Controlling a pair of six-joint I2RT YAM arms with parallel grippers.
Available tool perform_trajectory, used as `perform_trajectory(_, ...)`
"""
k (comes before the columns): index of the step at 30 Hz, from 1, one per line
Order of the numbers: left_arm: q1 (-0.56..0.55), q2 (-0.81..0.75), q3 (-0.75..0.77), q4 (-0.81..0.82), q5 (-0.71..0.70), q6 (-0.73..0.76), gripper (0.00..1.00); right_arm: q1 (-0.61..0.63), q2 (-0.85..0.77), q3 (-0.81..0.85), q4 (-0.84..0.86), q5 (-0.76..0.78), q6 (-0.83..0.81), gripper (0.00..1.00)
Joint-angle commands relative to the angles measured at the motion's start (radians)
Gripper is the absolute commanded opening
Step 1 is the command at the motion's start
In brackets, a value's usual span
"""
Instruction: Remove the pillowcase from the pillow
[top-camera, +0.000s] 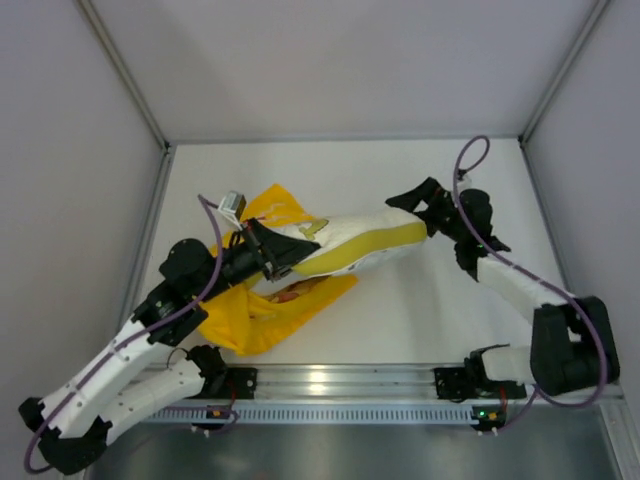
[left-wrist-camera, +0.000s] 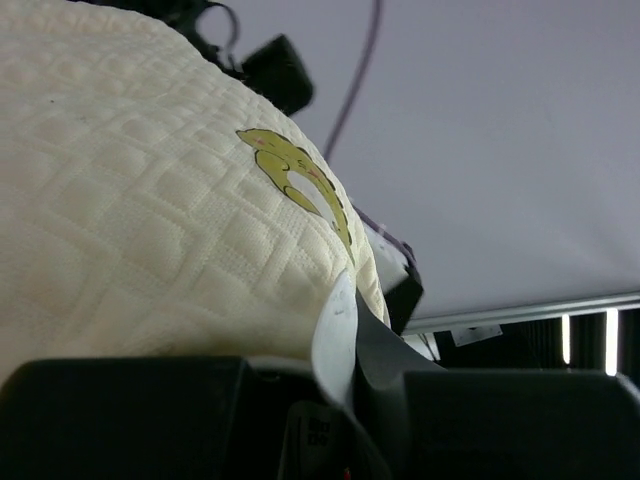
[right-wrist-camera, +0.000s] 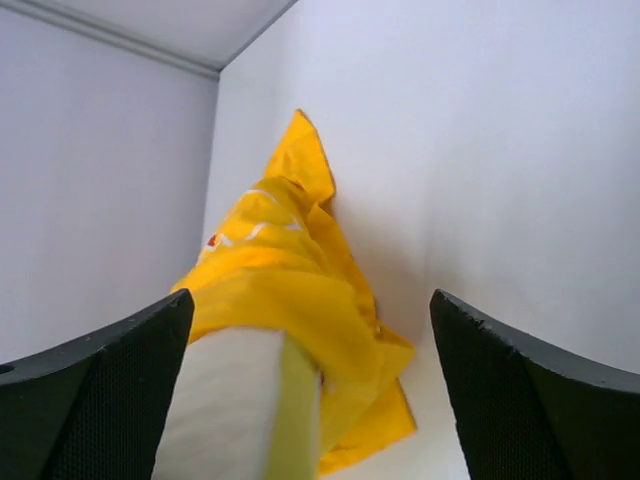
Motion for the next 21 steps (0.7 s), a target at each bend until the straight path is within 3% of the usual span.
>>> perform_trajectory(1, 0.0, 0.079, -0.048, 0.275, 0.015, 0.085, 0.0, -0.098, -0.23, -0.015, -0.549, 0.11, -0.238, 0.99)
perform_trajectory(4, 0.0, 0.14, -0.058, 0.283, 0.0, 0.159, 0.0, -0.224, -0.379, -0.099, -0.624, -0.041, -0.235, 1.0)
perform_trajectory(13, 0.0, 0.261, -0.06, 0.295, -0.011, 0.335, 0.0, -0.229, -0.658, -0.142, -0.932, -0.238, -0.253, 1.0)
perform_trajectory(17, -0.001, 0.309, -0.077, 0.319, -0.018, 0.344, 0.0, -0.229, -0.772, -0.167, -0.922, -0.401, -0.082, 1.0)
perform_trajectory(21, -0.012, 0.349, -0.132, 0.404, -0.018, 0.311, 0.0, -0.229, -0.855, -0.19, -0.807, -0.495, 0.128, 1.0)
